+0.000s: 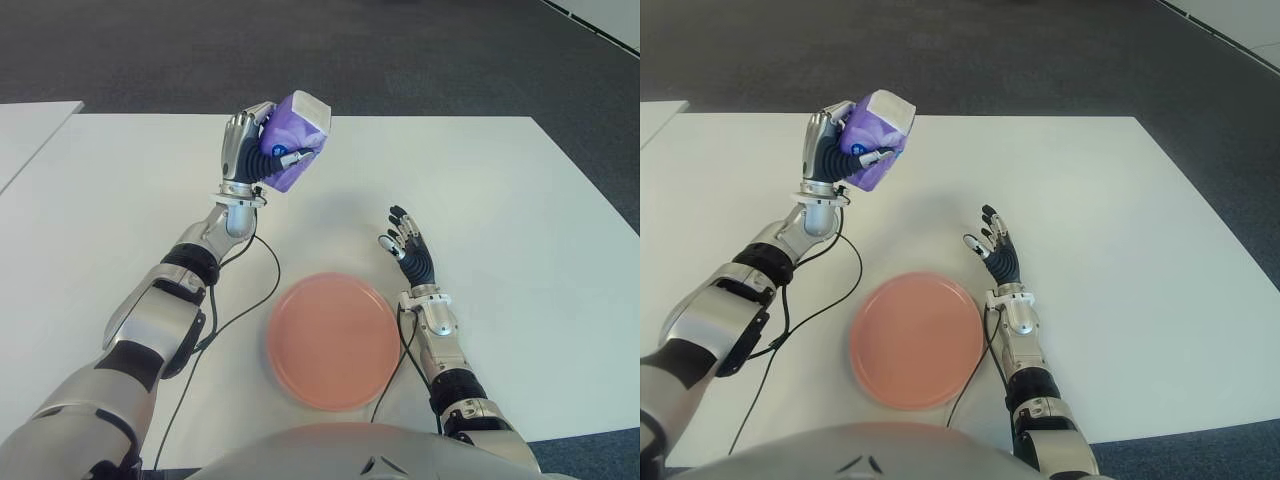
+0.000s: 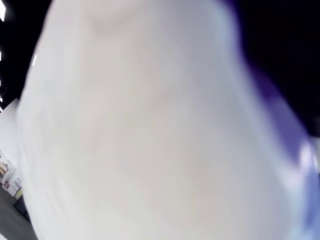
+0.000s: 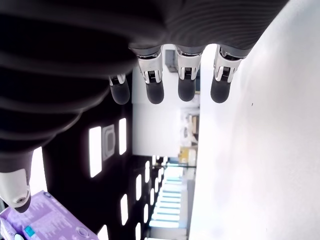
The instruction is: Put the tissue paper into the plate.
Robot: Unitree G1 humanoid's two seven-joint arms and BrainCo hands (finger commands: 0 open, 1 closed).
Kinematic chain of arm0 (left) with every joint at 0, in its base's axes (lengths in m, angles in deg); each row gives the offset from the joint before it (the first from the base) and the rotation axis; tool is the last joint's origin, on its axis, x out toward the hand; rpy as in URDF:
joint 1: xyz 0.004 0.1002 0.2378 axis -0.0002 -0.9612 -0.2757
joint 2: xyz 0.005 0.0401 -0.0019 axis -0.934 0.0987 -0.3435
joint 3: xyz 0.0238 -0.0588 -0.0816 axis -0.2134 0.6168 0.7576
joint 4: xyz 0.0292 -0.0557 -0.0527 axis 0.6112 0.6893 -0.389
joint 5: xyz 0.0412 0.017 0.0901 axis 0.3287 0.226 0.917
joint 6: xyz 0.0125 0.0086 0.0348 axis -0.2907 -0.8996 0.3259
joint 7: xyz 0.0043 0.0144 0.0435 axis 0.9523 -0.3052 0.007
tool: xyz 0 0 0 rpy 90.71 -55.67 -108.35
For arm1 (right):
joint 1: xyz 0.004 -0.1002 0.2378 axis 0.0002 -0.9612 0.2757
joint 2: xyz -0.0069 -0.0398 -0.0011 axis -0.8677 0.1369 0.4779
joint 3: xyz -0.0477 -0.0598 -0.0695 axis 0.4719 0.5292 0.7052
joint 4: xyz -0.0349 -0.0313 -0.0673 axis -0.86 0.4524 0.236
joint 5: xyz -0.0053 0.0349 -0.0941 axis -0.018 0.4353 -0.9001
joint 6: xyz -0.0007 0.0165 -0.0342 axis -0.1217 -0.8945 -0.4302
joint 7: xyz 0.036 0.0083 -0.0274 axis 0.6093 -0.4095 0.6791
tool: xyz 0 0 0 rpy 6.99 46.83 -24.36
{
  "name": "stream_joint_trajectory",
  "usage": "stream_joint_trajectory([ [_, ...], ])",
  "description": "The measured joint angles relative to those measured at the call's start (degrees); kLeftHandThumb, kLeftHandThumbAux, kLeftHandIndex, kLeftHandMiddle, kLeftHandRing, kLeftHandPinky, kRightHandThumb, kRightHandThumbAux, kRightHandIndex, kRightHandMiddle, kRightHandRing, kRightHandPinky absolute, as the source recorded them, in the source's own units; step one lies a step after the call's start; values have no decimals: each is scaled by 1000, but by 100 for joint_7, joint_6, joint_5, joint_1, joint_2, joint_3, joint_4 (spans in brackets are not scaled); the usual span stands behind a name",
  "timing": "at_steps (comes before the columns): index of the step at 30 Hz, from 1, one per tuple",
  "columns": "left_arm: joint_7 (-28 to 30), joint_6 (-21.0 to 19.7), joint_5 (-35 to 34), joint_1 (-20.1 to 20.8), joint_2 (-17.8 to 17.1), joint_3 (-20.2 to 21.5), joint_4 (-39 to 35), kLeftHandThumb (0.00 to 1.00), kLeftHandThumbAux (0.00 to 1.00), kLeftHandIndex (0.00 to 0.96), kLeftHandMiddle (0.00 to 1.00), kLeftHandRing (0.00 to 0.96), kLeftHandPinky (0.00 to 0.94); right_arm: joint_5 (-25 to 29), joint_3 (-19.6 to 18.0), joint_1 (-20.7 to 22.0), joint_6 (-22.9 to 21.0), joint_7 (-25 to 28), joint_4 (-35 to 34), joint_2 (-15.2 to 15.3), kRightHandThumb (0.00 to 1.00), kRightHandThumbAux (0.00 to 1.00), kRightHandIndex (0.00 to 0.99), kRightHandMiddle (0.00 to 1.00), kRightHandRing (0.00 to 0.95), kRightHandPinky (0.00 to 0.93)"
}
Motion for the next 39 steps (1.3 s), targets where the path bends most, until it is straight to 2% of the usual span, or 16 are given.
stream_joint_trajectory([
  [8,244,97,8,-8,-52,170,-239,853,665,405,540,879,865,-2,10,2,0,-17,1,-1,0,507,0,0,0,0],
  [17,448,233,228,-69,-221,135,-712,852,665,406,535,872,850,2,10,-5,-2,-13,-8,-1,0,510,0,0,0,0],
  [22,668,505,532,-197,-390,2,-1267,853,663,408,535,876,857,1,12,-8,-3,-10,-14,-1,0,512,0,0,0,0],
  [29,943,704,1157,-650,-634,-206,-2505,856,660,416,540,886,866,-2,16,-15,-6,-16,-23,-1,0,512,0,0,0,0],
  [34,1984,1090,812,-1067,-919,-388,-3081,856,663,410,541,853,842,-17,26,-10,-13,-20,-26,4,0,512,0,0,0,0],
  [39,2919,1394,506,-1380,-1090,-537,-3314,855,665,404,537,838,823,-43,31,-16,-15,-21,-19,6,0,511,0,0,0,0],
])
